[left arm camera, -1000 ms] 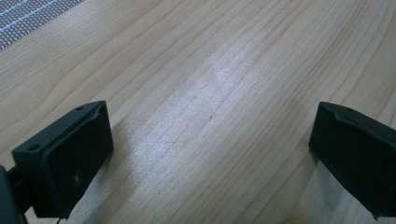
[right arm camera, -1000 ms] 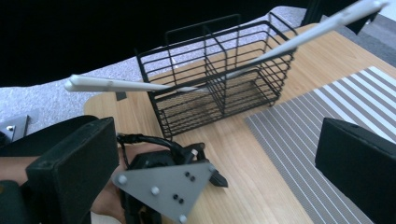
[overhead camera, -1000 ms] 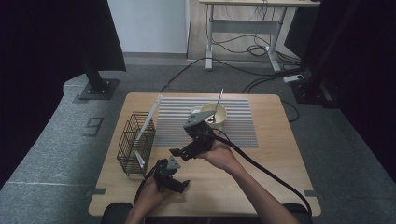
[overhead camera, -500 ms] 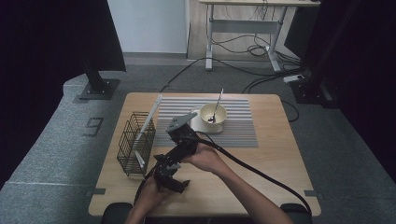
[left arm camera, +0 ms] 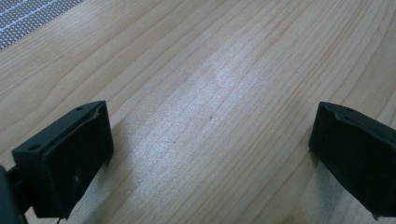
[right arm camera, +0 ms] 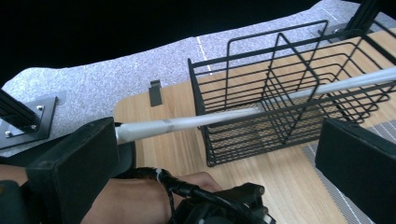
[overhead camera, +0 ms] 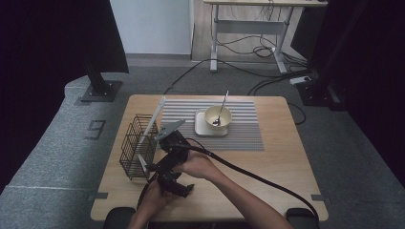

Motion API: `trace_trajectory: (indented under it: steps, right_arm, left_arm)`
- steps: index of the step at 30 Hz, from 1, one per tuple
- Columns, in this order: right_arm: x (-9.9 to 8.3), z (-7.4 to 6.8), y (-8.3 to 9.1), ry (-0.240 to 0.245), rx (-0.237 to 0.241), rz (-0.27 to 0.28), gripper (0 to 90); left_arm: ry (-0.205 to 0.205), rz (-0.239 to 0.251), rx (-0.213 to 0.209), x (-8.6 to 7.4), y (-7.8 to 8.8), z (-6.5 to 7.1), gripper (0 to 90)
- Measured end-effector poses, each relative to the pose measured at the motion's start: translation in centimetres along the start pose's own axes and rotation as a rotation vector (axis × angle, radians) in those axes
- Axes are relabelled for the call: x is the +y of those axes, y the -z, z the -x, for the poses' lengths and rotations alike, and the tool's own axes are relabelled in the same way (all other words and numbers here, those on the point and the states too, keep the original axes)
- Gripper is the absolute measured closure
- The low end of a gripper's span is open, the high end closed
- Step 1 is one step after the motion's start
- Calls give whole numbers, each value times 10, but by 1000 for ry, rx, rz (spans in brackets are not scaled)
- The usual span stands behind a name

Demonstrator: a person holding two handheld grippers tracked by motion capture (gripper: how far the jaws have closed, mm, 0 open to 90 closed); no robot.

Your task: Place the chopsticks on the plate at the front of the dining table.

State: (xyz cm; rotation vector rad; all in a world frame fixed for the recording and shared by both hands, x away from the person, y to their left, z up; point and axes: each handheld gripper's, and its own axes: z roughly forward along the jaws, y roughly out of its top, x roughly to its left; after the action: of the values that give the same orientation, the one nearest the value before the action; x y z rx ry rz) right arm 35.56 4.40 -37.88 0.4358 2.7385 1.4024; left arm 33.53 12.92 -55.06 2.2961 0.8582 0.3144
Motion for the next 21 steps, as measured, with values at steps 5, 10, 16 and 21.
trace_trajectory:
  steps: [5,10,16,21]
  right_arm:
    - [1,1,-6,6,-13,-15,0]
    - [2,5,-3,-1,-25,-10,0]
    - [6,18,5,-12,-72,7,0]
    - [8,29,10,-23,-120,13,0]
  left_arm:
    - [0,0,0,0,0,0,0]
    - [0,1,-1,0,0,0,0]
    - [-4,-4,-1,0,0,0,0]
    - [-1,0,-1,0,0,0,0]
